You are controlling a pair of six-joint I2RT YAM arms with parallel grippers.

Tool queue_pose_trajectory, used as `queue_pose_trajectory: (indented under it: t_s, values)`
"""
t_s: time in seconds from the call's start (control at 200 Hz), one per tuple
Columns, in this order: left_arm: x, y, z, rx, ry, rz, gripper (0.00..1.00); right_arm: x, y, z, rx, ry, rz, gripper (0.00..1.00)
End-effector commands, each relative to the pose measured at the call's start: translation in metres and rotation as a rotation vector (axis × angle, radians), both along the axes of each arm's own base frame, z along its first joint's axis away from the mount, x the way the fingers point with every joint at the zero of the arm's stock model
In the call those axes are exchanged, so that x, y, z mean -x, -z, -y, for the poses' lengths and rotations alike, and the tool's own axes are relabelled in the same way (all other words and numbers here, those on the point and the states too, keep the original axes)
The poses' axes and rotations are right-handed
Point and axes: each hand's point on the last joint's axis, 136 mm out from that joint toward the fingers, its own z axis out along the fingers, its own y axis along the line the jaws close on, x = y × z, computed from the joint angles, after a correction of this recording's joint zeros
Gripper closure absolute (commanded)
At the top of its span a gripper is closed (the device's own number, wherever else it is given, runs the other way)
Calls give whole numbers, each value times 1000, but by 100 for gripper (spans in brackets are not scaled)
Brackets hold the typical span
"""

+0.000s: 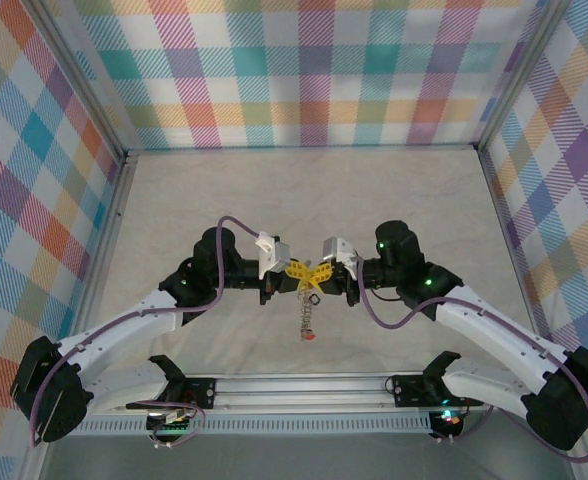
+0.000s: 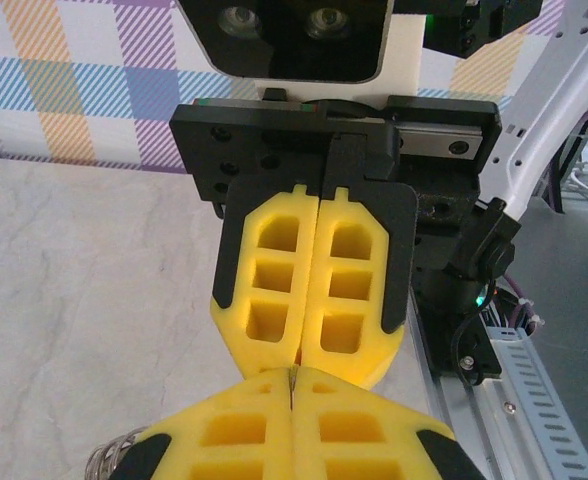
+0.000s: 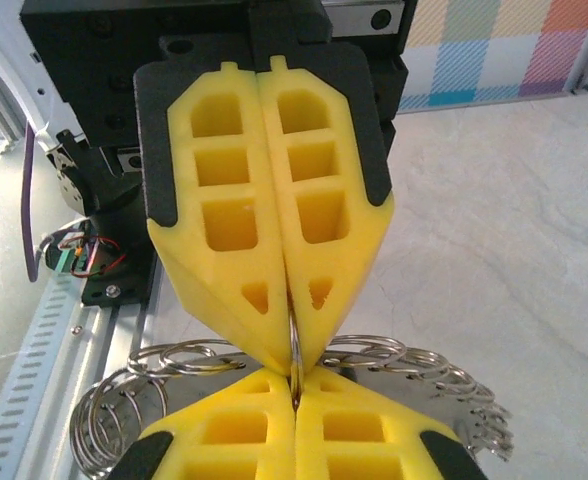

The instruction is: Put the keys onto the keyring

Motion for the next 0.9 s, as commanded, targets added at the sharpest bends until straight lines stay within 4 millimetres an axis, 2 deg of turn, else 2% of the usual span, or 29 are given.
queue_pose_trajectory:
  t_s: [0.0, 0.13, 0.23, 0.345, 0.4, 0.505, 0.635, 0.895]
  values:
    - [0, -29, -1, 88, -10, 60, 100, -2, -12, -5, -11, -4, 21, 100]
    - [0, -18, -11, -6, -53, 58, 100, 3, -8, 0, 109, -38, -14, 100]
    - [4, -10, -20, -106, -56, 93, 90, 8, -1, 6, 199, -62, -28, 100]
    - [8, 0, -25, -226, -10, 101, 88, 10, 6, 11, 316, -102, -19, 100]
    - [13, 15, -29, -317, 32, 68, 88, 11, 10, 13, 376, -126, -10, 100]
    - [17, 28, -31, -405, 94, 52, 85, 9, 10, 16, 447, -148, 19, 100]
    - [15, 28, -28, -389, 101, 61, 77, 5, 12, 20, 515, -158, 65, 100]
    - [-2, 20, -10, -280, 63, 53, 70, 8, 18, 18, 560, -204, 110, 100]
